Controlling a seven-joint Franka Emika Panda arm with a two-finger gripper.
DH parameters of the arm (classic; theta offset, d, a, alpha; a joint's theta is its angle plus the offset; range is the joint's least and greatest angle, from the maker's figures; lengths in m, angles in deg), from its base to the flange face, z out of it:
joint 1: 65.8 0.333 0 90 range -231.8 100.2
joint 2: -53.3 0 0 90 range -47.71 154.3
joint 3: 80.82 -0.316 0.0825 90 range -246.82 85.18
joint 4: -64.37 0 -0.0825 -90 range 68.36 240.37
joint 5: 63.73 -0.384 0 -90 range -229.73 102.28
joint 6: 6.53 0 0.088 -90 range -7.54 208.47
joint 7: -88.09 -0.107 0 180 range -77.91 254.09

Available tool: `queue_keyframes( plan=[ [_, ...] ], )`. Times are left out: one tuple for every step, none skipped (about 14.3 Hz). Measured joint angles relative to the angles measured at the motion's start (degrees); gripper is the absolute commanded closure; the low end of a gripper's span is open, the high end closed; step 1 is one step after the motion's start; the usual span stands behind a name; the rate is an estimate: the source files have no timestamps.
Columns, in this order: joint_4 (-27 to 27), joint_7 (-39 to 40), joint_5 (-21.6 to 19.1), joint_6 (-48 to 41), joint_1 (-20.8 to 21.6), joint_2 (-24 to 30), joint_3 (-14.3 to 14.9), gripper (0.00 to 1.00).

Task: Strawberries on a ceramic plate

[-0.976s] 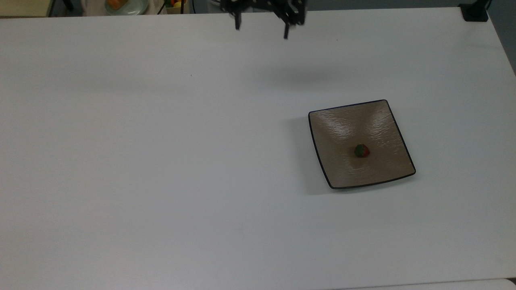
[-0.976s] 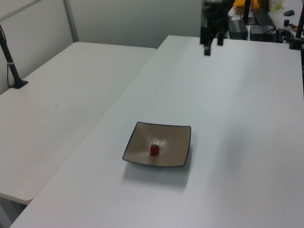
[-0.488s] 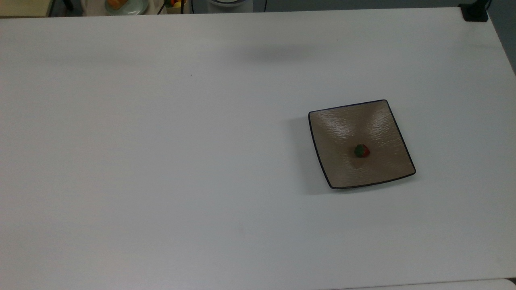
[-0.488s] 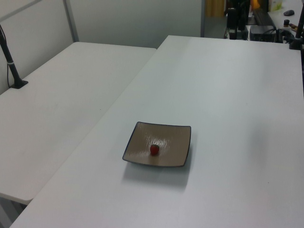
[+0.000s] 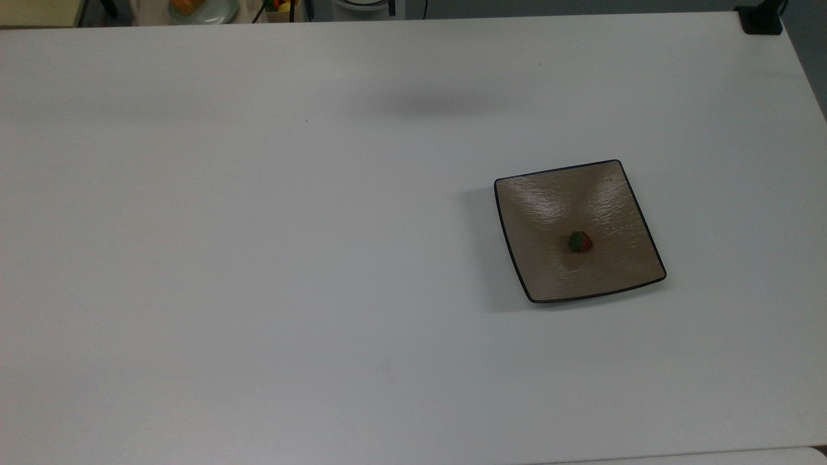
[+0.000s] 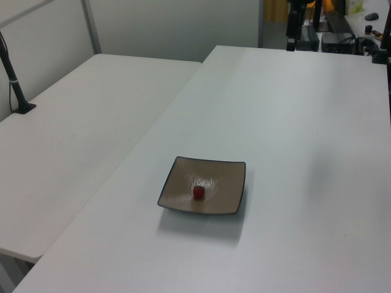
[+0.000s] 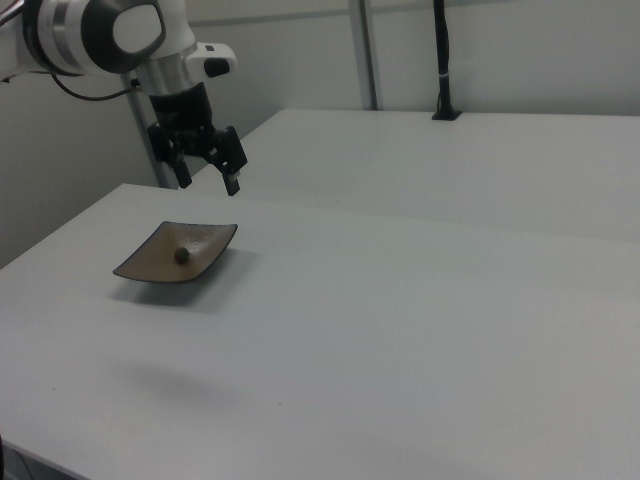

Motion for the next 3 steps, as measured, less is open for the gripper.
queue_keyframes(
  plan=[
    [0.0,0.2,0.0,0.3,0.0,0.0,0.0,0.0],
    [0.1,0.4,0.0,0.4,0.0,0.0,0.0,0.0],
    [0.2,0.6,0.0,0.4,0.1,0.0,0.0,0.0]
  ],
)
